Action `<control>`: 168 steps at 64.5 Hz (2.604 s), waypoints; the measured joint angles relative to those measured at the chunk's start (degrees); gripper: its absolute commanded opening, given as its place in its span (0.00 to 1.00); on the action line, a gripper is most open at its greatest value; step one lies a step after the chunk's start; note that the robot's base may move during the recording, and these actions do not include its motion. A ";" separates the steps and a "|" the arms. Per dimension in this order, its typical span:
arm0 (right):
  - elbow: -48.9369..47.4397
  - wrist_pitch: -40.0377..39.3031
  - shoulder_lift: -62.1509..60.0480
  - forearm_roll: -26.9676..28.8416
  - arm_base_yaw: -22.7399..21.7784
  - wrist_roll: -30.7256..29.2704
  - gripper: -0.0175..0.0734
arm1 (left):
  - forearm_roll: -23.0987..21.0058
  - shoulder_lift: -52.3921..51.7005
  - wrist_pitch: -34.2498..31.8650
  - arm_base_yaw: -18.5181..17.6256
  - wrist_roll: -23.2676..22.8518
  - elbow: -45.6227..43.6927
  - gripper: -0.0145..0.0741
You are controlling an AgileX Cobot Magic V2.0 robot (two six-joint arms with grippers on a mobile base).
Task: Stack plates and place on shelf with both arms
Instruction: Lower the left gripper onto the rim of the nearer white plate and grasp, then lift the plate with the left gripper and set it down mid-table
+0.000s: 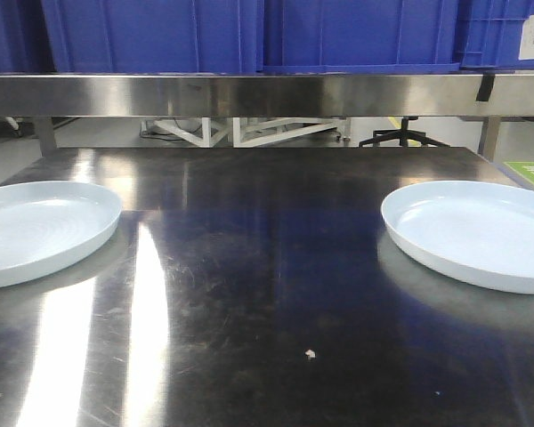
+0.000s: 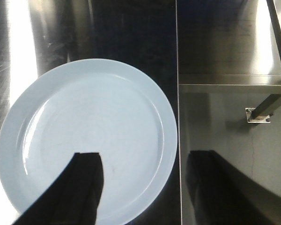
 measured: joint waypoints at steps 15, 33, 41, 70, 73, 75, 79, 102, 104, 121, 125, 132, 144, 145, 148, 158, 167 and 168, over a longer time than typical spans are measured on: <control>0.00 0.03 0.00 0.00 0.00 0.00 0.74 | 0.00 1.82 -2.43 0.23 -0.09 -0.17 0.92; 0.00 0.25 0.00 0.00 0.00 0.10 0.74 | 0.00 5.95 -3.80 0.23 -0.09 -0.17 0.92; 0.00 0.34 0.00 0.00 0.00 0.10 0.74 | 0.00 7.06 -5.00 0.23 -0.09 -0.17 0.92; 0.00 0.34 0.00 0.00 0.00 0.10 0.74 | -0.83 8.09 -6.90 0.23 -0.50 -0.90 0.28; 0.00 0.34 0.00 0.00 0.00 0.10 0.74 | -1.12 7.51 -6.76 0.23 -0.50 -0.90 0.28; 0.00 0.34 0.00 0.00 0.00 0.10 0.74 | -1.27 6.88 -6.60 0.23 -0.50 -0.78 0.28; 0.00 0.36 0.00 0.00 0.00 0.10 0.74 | -2.21 5.34 -6.01 0.23 -0.50 -0.69 0.28; 0.00 0.46 0.00 0.00 0.00 0.10 0.74 | -8.55 -6.99 -4.96 -0.20 -0.50 -0.56 0.28; 0.00 0.46 0.00 0.00 0.00 0.10 0.74 | -8.95 -7.76 -4.96 -0.60 -0.37 -0.57 0.28; 0.00 0.81 0.00 0.00 0.00 0.10 0.74 | -13.37 -8.81 -6.87 -11.91 -0.08 -0.57 0.28; 0.00 0.79 0.00 0.00 0.00 0.10 0.74 | -14.72 -7.92 -8.56 -15.32 -0.08 -0.57 0.28; 0.00 1.01 0.00 0.00 0.00 0.10 0.74 | -17.26 -5.25 -11.18 -20.15 -0.08 -1.48 0.28; 0.00 1.16 0.00 0.00 0.00 0.10 0.74 | -18.19 1.89 -12.09 -26.60 -0.05 -6.45 0.28; 0.00 1.16 0.00 0.00 0.00 0.10 0.74 | -18.19 2.44 -12.09 -26.87 -0.05 -6.83 0.28; 0.00 1.16 0.00 0.00 0.00 0.10 0.74 | -18.28 4.26 -12.19 -27.56 -0.05 -8.41 0.28; 0.00 1.16 0.00 0.00 0.00 0.10 0.74 | -17.79 8.72 -12.31 -27.99 0.06 -11.09 0.33; 0.00 1.26 0.00 0.00 0.00 0.10 0.74 | -15.55 10.58 -12.31 -27.99 0.95 -11.62 0.55; 0.00 1.26 0.00 0.00 0.00 0.10 0.74 | -15.37 10.67 -12.31 -27.99 1.02 -11.62 0.58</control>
